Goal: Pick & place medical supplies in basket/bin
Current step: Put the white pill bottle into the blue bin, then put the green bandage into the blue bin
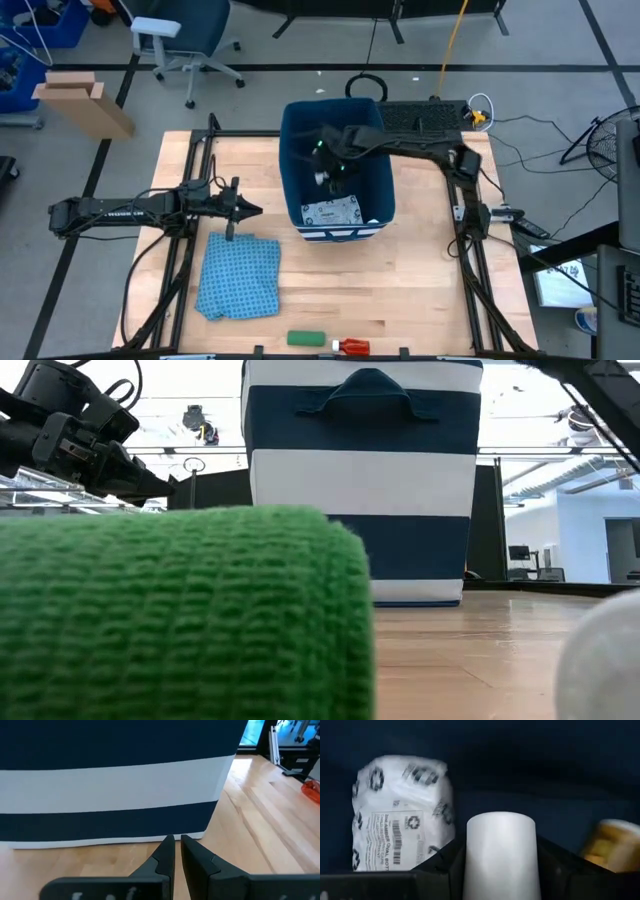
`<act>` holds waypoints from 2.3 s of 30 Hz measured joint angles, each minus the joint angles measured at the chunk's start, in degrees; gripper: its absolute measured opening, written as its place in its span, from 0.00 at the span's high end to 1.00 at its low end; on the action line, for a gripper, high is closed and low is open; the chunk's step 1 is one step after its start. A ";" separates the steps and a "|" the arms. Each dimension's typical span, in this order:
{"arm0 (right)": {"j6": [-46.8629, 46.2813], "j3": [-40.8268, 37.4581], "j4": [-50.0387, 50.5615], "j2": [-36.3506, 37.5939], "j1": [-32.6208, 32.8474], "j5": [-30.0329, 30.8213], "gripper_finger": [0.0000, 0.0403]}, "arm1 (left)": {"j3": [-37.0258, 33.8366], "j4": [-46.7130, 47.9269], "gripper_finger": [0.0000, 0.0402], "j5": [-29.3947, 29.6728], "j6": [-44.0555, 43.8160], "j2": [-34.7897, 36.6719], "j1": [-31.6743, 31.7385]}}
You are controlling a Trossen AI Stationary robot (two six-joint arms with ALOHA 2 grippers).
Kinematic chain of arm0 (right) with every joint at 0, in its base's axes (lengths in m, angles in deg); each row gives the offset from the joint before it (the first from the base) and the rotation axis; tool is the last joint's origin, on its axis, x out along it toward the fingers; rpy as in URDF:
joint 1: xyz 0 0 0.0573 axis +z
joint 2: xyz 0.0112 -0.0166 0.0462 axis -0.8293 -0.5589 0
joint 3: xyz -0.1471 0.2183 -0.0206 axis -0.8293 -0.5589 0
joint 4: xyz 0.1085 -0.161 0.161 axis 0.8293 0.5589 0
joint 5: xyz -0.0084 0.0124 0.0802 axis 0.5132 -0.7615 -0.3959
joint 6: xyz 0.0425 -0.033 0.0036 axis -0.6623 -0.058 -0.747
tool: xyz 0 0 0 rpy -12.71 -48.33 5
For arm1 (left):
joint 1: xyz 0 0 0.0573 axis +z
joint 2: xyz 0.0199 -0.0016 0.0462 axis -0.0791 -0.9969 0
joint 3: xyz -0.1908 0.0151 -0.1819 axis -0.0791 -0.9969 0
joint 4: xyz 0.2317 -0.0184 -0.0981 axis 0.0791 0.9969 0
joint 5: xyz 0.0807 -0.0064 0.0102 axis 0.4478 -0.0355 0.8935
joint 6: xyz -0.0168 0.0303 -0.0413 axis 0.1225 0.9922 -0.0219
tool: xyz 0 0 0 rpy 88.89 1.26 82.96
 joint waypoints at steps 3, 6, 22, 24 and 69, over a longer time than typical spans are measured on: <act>0.41 -1.81 0.23 -2.17 0.97 -0.14 0.59 | 0.00 0.00 0.92 -0.04 0.54 0.00 0.00; 1.29 -4.44 0.46 -3.54 1.26 -0.11 0.59 | 0.00 0.15 0.92 -0.01 0.55 -0.02 0.00; -2.66 -10.39 -3.41 0.37 -1.24 3.15 0.42 | 0.00 0.55 0.92 -0.02 1.16 0.00 0.00; -2.82 -10.39 -3.49 2.71 -1.61 3.28 0.38 | 0.00 0.55 0.92 -0.02 1.16 -0.02 0.00; -27.53 -72.67 -48.92 83.69 14.91 -7.30 1.00 | 0.00 -0.55 0.92 10.06 6.47 -0.02 0.01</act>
